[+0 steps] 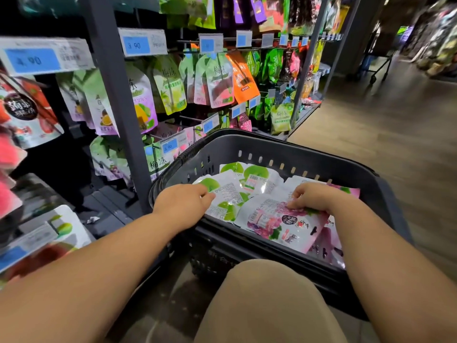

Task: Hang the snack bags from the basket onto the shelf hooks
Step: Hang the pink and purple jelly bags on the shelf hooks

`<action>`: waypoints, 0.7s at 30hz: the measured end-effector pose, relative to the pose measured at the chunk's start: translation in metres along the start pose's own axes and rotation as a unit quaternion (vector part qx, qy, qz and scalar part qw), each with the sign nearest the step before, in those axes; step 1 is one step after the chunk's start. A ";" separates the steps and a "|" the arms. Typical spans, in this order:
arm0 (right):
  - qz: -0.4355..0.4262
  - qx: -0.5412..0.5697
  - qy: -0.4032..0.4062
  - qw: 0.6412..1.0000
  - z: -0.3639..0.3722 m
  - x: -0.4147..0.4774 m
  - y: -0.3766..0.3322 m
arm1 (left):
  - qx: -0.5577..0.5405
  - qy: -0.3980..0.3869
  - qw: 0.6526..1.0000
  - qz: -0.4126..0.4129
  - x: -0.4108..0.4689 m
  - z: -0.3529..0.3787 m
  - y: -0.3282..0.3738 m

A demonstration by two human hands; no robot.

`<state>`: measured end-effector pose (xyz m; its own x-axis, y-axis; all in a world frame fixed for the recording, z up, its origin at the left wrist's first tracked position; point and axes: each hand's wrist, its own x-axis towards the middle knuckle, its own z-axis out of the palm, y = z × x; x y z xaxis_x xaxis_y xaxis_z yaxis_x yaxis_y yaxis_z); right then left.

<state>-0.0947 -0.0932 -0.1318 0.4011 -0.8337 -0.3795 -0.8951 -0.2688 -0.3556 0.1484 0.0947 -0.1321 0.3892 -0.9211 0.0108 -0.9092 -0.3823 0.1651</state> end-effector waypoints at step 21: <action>-0.120 0.491 0.012 0.863 -0.002 -0.007 -0.016 | -0.012 0.020 1.000 -0.005 0.001 0.003 -0.002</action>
<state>-0.0834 -0.0836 -0.1219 0.5379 -0.8236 -0.1801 -0.1856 0.0927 -0.9782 0.1503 0.0945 -0.1358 0.4036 -0.9136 0.0491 -0.9020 -0.3883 0.1889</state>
